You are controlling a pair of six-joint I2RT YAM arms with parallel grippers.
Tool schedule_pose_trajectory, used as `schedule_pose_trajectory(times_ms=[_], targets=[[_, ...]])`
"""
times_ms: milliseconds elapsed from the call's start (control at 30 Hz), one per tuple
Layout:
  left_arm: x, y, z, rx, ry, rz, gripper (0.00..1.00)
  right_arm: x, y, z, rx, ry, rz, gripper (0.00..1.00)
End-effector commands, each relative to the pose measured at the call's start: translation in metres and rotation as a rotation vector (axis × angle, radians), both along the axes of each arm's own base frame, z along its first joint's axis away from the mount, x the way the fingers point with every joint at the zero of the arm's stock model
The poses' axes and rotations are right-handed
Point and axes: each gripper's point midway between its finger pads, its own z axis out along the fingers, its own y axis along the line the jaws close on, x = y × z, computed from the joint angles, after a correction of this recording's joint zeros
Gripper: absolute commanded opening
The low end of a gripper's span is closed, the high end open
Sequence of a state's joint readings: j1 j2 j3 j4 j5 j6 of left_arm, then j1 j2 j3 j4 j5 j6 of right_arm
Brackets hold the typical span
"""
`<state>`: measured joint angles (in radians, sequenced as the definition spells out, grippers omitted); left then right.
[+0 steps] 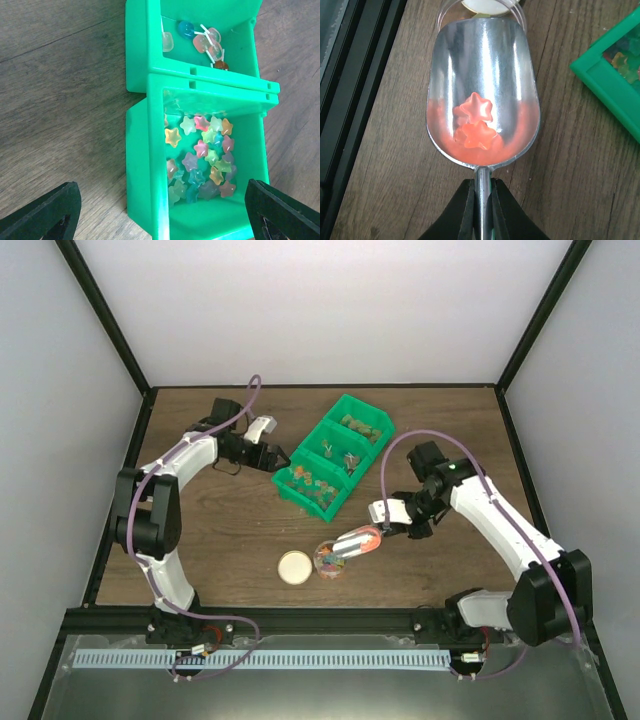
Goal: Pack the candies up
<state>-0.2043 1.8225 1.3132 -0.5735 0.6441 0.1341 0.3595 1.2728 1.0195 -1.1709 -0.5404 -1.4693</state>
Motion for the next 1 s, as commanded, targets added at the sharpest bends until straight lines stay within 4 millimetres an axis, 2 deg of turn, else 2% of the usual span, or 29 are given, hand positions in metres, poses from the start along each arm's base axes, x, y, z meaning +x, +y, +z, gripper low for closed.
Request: schedule_pose_trajectory(times_ms=[0, 233, 967], targets=[[0.007, -0.002, 0.006, -0.001, -0.026, -0.005, 0.92, 0.006, 0.0, 0.009, -0.066, -0.028, 0.029, 0.01], [0.007, -0.001, 0.003, 0.004, -0.02, -0.002, 0.92, 0.005, 0.009, 0.012, -0.103, -0.024, 0.058, 0.01], [0.007, -0.003, -0.001, -0.006, 0.013, 0.002, 0.92, 0.015, 0.015, 0.009, -0.252, -0.035, 0.108, 0.01]])
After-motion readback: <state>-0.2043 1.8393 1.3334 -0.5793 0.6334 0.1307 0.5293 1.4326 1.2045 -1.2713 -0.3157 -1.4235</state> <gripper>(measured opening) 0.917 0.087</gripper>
